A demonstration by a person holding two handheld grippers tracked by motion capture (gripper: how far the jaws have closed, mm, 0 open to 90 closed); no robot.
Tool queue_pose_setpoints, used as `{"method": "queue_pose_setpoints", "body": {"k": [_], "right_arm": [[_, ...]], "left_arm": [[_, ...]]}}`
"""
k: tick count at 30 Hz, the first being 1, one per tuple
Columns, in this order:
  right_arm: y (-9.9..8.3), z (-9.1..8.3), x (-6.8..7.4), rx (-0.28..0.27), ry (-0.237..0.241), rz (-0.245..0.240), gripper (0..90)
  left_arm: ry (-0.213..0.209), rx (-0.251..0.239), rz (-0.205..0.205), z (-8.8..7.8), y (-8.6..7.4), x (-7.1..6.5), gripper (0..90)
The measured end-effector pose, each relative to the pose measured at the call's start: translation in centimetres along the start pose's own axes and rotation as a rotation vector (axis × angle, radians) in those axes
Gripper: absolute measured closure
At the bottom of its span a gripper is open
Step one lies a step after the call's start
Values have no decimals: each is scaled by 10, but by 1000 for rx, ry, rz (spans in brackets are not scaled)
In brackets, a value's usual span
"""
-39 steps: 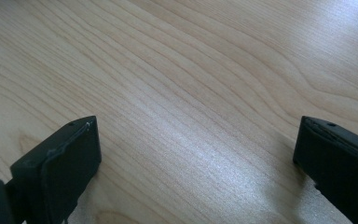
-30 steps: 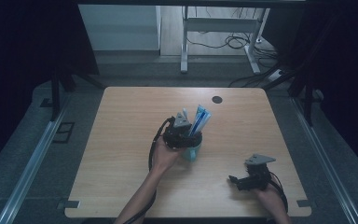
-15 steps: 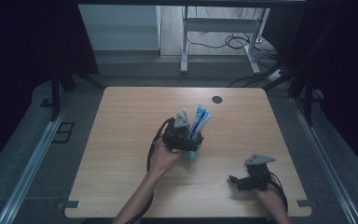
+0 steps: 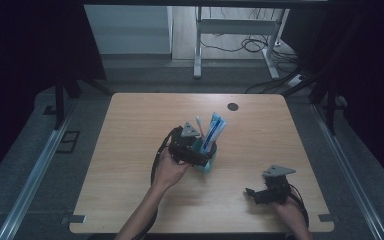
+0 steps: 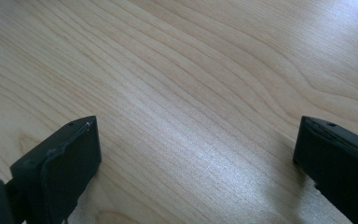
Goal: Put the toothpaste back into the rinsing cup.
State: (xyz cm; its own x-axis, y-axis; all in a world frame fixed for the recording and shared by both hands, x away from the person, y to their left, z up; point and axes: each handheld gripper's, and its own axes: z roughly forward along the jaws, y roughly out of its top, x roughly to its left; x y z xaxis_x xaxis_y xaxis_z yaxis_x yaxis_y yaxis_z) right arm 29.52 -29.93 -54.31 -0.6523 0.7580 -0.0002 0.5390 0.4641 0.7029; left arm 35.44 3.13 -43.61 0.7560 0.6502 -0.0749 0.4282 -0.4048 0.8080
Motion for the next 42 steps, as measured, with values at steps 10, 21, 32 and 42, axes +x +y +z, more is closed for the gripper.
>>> {"method": "queue_pose_setpoints", "body": {"k": [10, 21, 32, 42], "right_arm": [[0, 0, 0, 0, 0, -1, 4], [0, 0, 0, 2, 1, -1, 4], [0, 0, 0, -1, 0, 2, 4], [0, 0, 0, -1, 0, 0, 4]], "left_arm": [[11, -1, 24, -13, -7, -1, 0], [35, -3, 25, -27, -23, 4, 0], [64, 2, 24, -40, -49, 10, 0], [78, 12, -3, -43, -81, 17, 0]]}}
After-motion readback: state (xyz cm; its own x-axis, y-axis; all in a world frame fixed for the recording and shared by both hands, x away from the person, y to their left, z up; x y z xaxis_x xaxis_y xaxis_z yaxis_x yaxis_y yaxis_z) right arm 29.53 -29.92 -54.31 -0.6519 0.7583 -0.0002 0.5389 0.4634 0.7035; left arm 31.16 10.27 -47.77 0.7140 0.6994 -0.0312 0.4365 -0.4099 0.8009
